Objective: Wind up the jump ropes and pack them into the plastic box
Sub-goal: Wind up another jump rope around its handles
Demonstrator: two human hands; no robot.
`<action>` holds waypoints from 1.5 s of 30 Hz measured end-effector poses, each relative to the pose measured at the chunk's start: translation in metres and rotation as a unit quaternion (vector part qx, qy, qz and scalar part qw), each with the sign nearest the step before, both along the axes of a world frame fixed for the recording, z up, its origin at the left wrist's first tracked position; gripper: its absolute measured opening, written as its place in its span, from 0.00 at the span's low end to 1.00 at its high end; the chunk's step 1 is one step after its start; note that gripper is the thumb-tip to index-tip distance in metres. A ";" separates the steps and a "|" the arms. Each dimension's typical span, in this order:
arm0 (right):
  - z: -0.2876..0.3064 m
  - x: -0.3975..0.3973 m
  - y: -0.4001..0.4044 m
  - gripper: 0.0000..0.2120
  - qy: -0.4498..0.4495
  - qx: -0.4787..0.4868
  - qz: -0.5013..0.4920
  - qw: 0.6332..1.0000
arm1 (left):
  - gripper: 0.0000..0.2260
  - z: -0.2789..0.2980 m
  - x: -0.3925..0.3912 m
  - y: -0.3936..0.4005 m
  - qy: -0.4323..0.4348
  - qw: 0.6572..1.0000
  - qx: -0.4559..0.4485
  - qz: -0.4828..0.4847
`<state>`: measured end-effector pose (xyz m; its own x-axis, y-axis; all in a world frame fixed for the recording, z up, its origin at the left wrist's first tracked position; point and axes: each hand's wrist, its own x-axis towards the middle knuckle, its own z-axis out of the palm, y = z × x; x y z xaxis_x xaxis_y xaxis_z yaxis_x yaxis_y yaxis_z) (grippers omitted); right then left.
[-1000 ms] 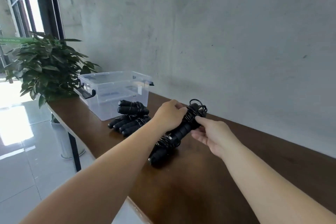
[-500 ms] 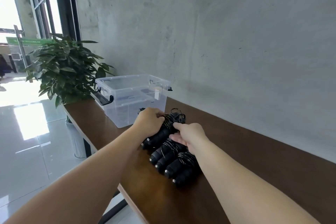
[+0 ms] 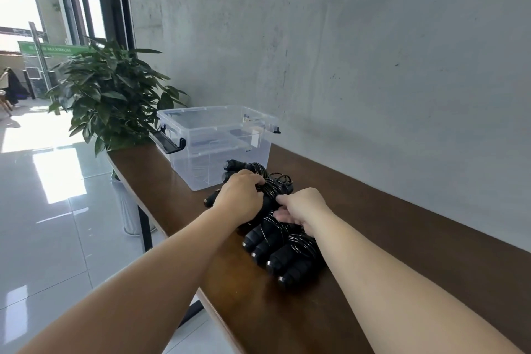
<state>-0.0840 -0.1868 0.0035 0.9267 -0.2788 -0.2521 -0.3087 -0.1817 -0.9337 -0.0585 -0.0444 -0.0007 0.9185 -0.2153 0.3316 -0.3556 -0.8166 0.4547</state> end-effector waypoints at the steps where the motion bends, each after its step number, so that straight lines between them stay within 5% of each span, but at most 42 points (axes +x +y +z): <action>1: 0.000 -0.001 0.000 0.09 -0.002 0.000 0.004 1.000 | 0.15 0.000 0.000 -0.001 -0.003 1.000 0.000 -0.001; 10: 0.002 -0.005 -0.006 0.10 -0.033 -0.004 -0.010 0.999 | 0.09 0.010 -0.016 -0.015 -0.063 0.998 0.000 -0.011; 16: 0.027 -0.045 -0.032 0.12 -0.089 -0.039 -0.036 0.995 | 0.19 0.029 -0.045 -0.048 -0.085 0.991 -0.103 0.017; 25: 0.065 -0.172 -0.141 0.09 -0.154 -0.087 -0.234 0.956 | 0.19 0.052 -0.132 -0.199 0.033 0.945 -0.269 -0.185; 32: 0.059 -0.324 -0.240 0.14 -0.144 -0.094 -0.374 0.911 | 0.14 0.042 -0.253 -0.325 0.173 0.856 -0.305 -0.380; 38: 0.058 -0.452 -0.300 0.11 -0.108 -0.118 -0.449 0.879 | 0.16 0.029 -0.347 -0.387 0.257 0.790 -0.205 -0.518; 42: 0.056 -0.536 -0.341 0.11 -0.060 -0.129 -0.486 0.862 | 0.09 0.024 -0.401 -0.416 0.162 0.781 -0.037 -0.603; 45: 0.045 -0.582 -0.369 0.11 -0.008 -0.151 -0.496 0.855 | 0.19 0.018 -0.432 -0.439 0.116 0.731 0.071 -0.669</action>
<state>-0.6662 -0.5556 0.0488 0.2001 -0.9796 -0.0198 -0.4383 -0.0715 -0.8960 -0.4910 -0.4829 0.0169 -0.1174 -0.9893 0.0870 -0.8064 0.1461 0.5730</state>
